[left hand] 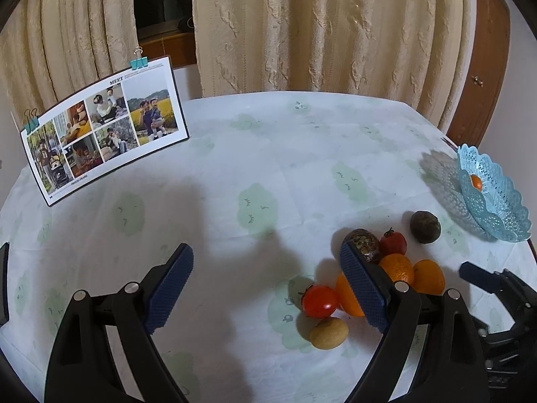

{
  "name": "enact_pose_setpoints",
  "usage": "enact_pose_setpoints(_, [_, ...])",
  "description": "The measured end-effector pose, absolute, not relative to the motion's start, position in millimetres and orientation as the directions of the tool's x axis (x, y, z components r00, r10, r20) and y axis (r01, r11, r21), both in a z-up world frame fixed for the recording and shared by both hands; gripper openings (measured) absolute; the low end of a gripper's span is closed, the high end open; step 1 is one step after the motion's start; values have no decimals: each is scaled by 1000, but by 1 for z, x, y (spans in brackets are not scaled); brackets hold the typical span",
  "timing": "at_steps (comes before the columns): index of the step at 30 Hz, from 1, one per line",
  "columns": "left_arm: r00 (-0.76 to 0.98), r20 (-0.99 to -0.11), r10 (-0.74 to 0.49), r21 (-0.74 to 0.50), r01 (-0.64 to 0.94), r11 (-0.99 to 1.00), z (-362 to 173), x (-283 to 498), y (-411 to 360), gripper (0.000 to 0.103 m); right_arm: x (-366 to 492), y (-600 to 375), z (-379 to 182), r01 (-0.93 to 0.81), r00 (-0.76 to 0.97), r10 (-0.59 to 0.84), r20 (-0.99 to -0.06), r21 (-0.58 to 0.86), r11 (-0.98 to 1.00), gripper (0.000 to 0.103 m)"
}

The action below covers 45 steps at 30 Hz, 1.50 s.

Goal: Organize fruits
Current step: 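Release the orange into the blue basket with the left gripper, then grasp a large orange with the right gripper while the left gripper grasps a tangerine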

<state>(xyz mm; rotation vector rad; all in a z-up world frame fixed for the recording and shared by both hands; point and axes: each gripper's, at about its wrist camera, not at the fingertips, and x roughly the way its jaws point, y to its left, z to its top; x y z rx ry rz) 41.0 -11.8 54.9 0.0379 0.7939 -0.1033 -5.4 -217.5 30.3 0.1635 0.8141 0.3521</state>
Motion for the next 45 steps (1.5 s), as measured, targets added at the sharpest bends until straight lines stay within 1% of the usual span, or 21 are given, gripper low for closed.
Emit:
enact_pose_setpoints(2, [697,-713,-81,-9,106,994,55,41,-11,88,-2,-215,27,-255,616,377,-692,277,926,70])
enact_pose_setpoints(3, [696,-713,-82,-11,106,994,55,41,-10,88,0,-214,25,-262,607,382,-697,279,924,66])
enact_pose_setpoints(4, [695,-714,-83,-12,106,994,55,41,-10,88,2,-212,24,-268,598,385,-703,278,923,60])
enact_pose_setpoints(6, [693,-716,-85,-15,107,994,54,41,-10,88,6,-210,21,-276,584,392,-711,280,920,54])
enact_pose_setpoints(7, [691,-718,-85,-15,106,994,53,41,-10,88,7,-210,19,-278,577,395,-715,282,918,49])
enact_pose_setpoints(9, [690,-719,-87,-15,110,994,53,41,-10,88,8,-210,18,-272,576,388,-720,279,921,44])
enact_pose_setpoints(10, [690,-718,-88,-15,112,994,52,40,-11,88,7,-211,19,-269,579,383,-720,276,923,40])
enact_pose_setpoints(17, [687,-716,-124,-12,165,986,48,35,-22,88,-4,-225,28,-229,625,358,-694,276,934,40])
enact_pose_setpoints(21, [665,-725,-178,-21,237,971,40,30,-37,88,-11,-237,31,-201,647,345,-680,285,937,40])
enact_pose_setpoints(26, [655,-727,-207,9,311,950,29,26,-55,88,-16,-249,31,-173,658,342,-671,307,936,40])
enact_pose_setpoints(28, [651,-730,-208,24,328,944,23,27,-61,86,-19,-252,32,-170,662,342,-667,311,935,40])
enact_pose_setpoints(30, [659,-718,-223,26,345,938,22,27,-62,84,-21,-254,32,-168,665,343,-663,315,934,40])
enact_pose_setpoints(32, [661,-711,-240,23,363,931,23,26,-64,78,-22,-256,34,-168,668,344,-659,317,933,40])
enact_pose_setpoints(34, [650,-711,-269,6,388,922,24,26,-64,68,-23,-257,35,-167,672,346,-655,321,932,40])
enact_pose_setpoints(36, [638,-713,-290,-7,407,913,25,24,-64,62,-25,-258,36,-167,676,347,-651,323,932,40])
enact_pose_setpoints(39, [613,-726,-312,-11,444,896,23,23,-62,61,-27,-260,37,-165,679,345,-648,323,932,40])
enact_pose_setpoints(41, [615,-727,-305,9,452,892,22,22,-61,61,-28,-261,38,-163,682,344,-646,325,932,40])
enact_pose_setpoints(43, [615,-731,-297,23,456,890,21,23,-62,57,-28,-261,38,-161,683,345,-643,328,931,40])
enact_pose_setpoints(45, [615,-733,-292,35,462,886,20,26,-64,56,-28,-261,38,-161,685,346,-641,330,930,40])
